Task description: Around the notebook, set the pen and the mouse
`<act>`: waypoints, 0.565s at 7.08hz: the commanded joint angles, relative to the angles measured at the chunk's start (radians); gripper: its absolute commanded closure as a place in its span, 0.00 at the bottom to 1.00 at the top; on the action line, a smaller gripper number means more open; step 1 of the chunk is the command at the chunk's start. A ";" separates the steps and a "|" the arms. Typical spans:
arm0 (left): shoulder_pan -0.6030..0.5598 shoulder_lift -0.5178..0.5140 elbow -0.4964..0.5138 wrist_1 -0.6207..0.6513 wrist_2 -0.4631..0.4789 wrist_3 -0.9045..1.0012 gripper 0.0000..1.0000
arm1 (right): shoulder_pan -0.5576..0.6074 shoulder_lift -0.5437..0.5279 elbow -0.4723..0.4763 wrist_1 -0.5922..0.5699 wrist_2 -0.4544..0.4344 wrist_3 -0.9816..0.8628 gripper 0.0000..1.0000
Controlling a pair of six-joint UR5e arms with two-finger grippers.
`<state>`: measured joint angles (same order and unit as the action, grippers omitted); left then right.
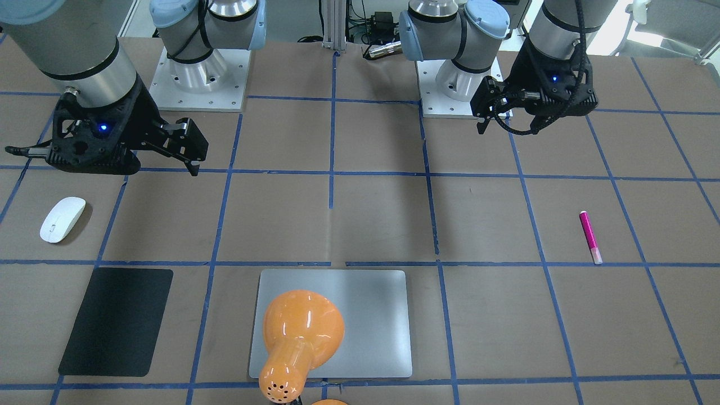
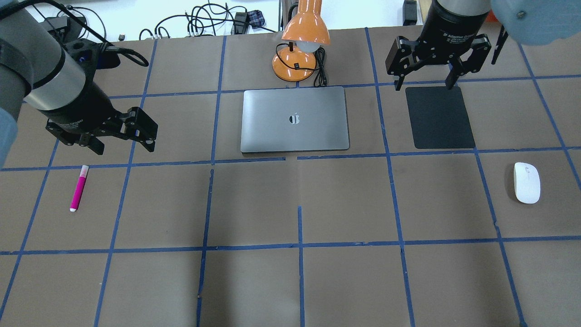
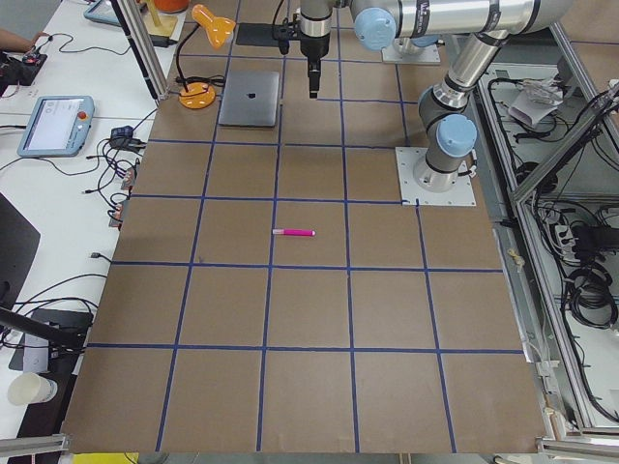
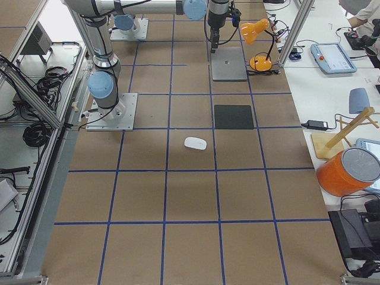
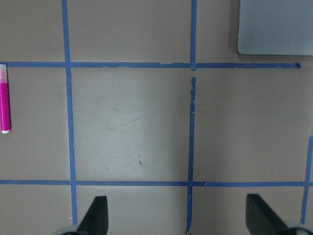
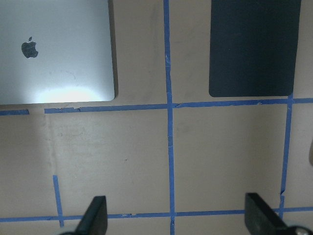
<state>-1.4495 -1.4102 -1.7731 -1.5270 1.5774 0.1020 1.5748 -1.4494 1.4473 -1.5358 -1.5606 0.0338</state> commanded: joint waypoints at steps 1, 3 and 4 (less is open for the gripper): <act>0.010 0.000 0.000 -0.005 0.001 0.007 0.00 | 0.001 0.000 -0.001 -0.001 0.007 0.000 0.00; 0.009 -0.003 -0.002 -0.012 0.003 0.007 0.00 | -0.001 0.004 -0.001 -0.003 0.010 -0.002 0.00; 0.011 -0.001 -0.002 -0.015 0.003 0.007 0.00 | -0.002 0.007 0.001 0.000 0.005 -0.002 0.00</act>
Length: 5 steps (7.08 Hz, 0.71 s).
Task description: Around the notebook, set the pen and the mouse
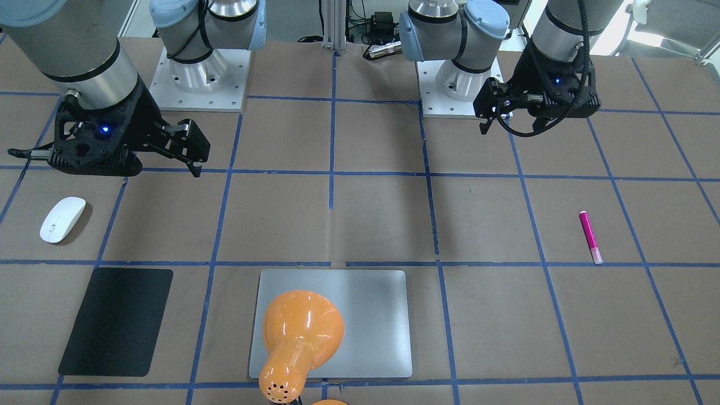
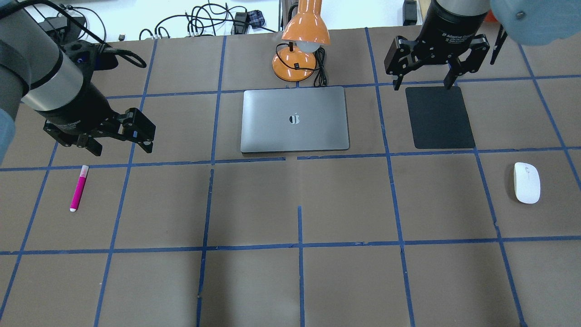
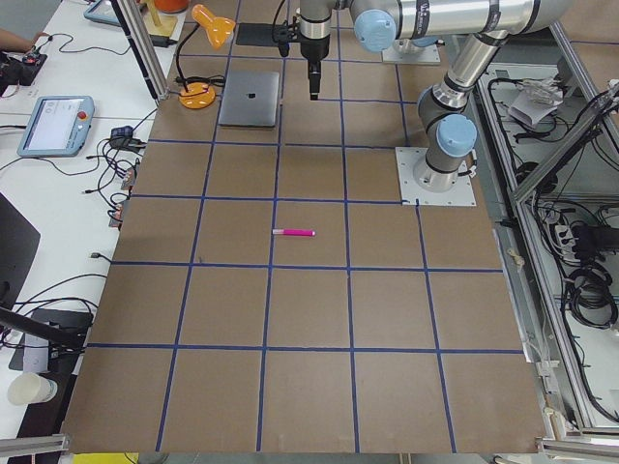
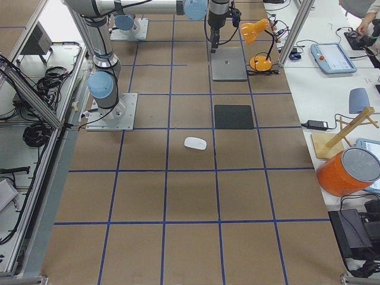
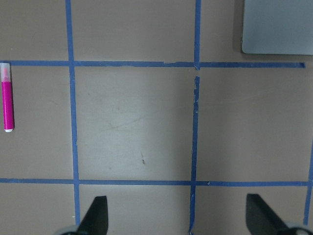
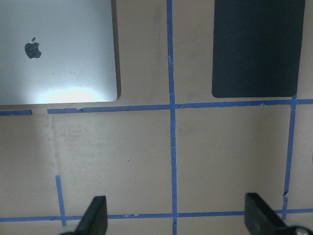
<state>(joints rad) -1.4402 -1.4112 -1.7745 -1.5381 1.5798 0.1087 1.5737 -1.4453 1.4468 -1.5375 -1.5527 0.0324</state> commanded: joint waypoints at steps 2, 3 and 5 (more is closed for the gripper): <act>0.001 0.000 0.000 -0.017 0.000 0.000 0.00 | -0.007 0.006 0.011 0.008 -0.006 0.000 0.00; 0.000 -0.006 0.003 -0.013 0.000 0.000 0.00 | -0.020 0.015 0.023 0.004 -0.010 -0.009 0.00; 0.001 -0.017 0.000 -0.004 -0.003 0.002 0.00 | -0.158 0.003 0.113 -0.007 -0.099 -0.139 0.00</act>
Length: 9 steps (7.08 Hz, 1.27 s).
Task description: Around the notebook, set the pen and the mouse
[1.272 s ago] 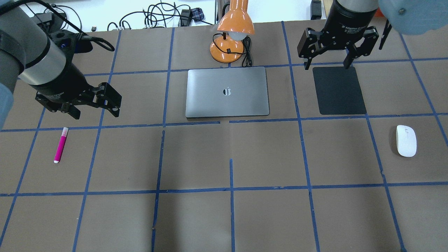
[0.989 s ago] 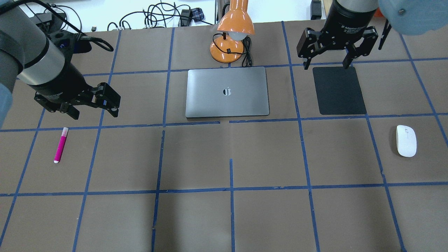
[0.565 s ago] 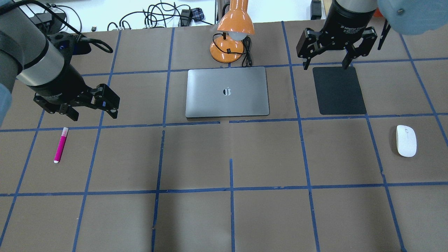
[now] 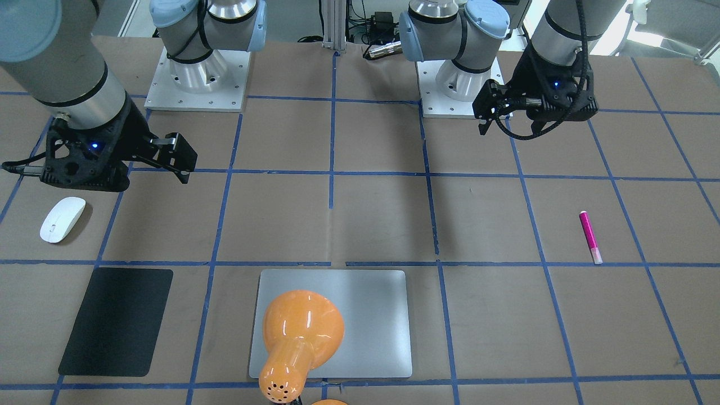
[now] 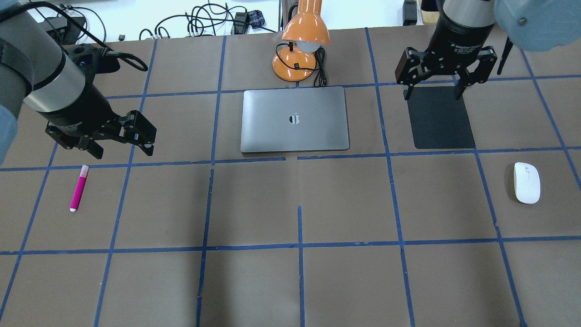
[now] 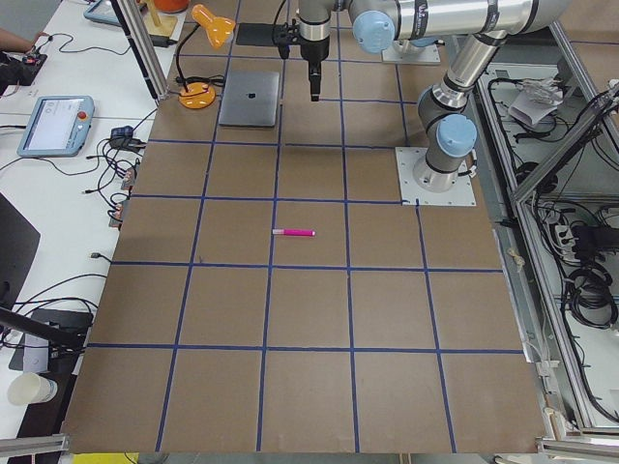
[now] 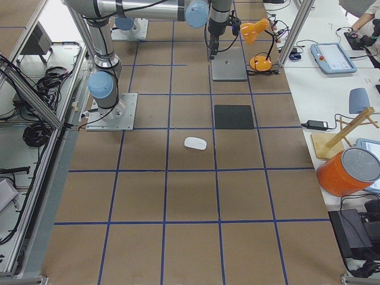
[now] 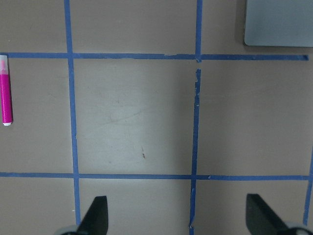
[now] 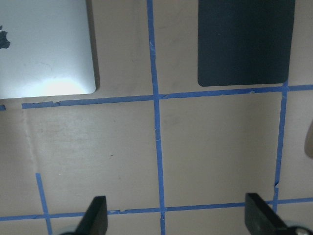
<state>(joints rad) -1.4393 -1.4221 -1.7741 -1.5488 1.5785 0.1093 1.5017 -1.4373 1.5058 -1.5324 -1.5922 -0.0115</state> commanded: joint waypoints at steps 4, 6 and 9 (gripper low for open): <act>0.146 -0.079 -0.031 0.098 0.041 0.097 0.00 | -0.427 0.009 0.369 -0.403 -0.052 -0.412 0.00; 0.299 -0.133 -0.039 0.188 0.040 0.285 0.00 | -0.507 0.081 0.490 -0.699 -0.096 -0.496 0.00; 0.428 -0.251 -0.082 0.292 0.038 0.431 0.00 | -0.541 0.191 0.490 -0.713 -0.089 -0.496 0.00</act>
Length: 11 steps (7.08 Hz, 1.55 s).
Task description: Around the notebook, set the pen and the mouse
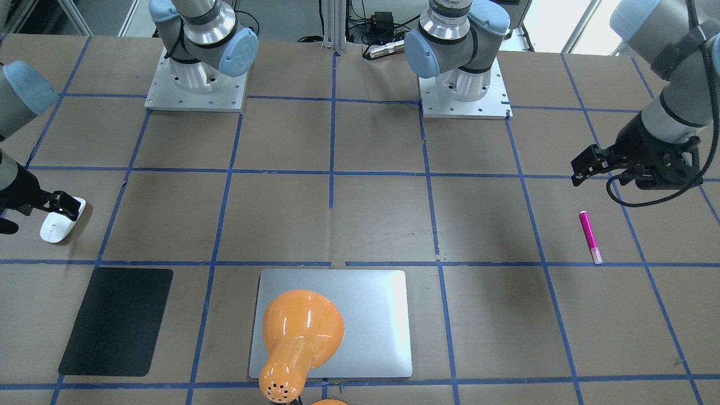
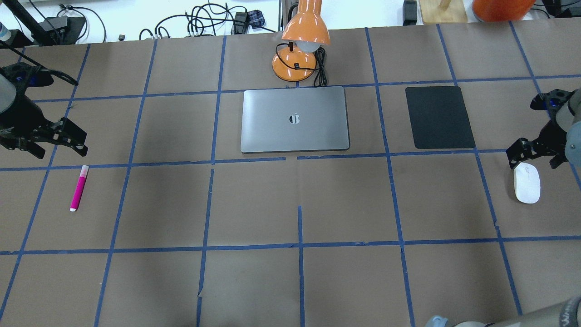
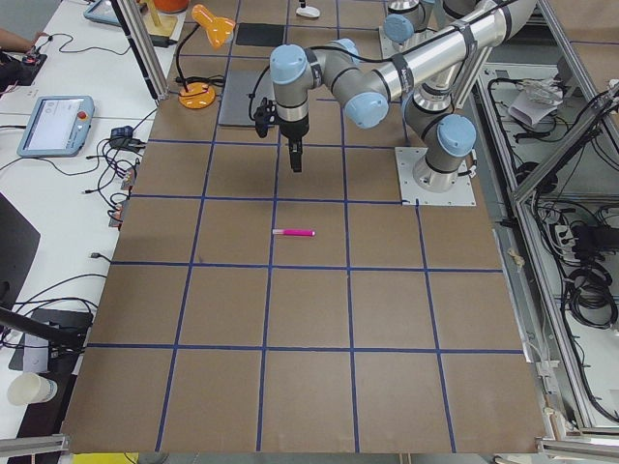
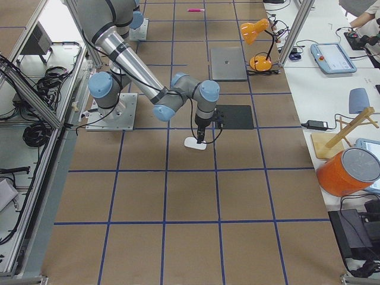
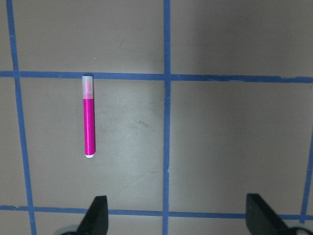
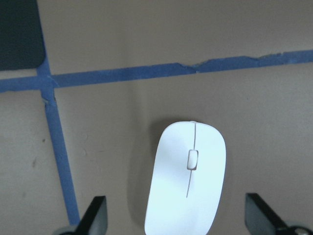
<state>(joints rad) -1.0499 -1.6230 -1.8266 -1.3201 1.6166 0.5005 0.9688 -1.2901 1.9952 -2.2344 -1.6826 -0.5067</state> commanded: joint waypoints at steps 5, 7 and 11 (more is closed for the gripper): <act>0.102 -0.188 -0.088 0.286 0.005 0.136 0.00 | -0.012 0.089 0.001 -0.042 -0.012 -0.027 0.00; 0.142 -0.250 -0.082 0.288 0.003 0.138 0.00 | -0.016 0.084 -0.001 -0.030 -0.012 -0.024 0.53; 0.166 -0.319 -0.089 0.366 0.002 0.167 0.00 | 0.000 0.028 -0.071 0.001 -0.002 -0.012 1.00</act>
<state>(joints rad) -0.8978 -1.9208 -1.9144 -0.9664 1.6198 0.6609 0.9555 -1.2315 1.9689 -2.2553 -1.6913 -0.5268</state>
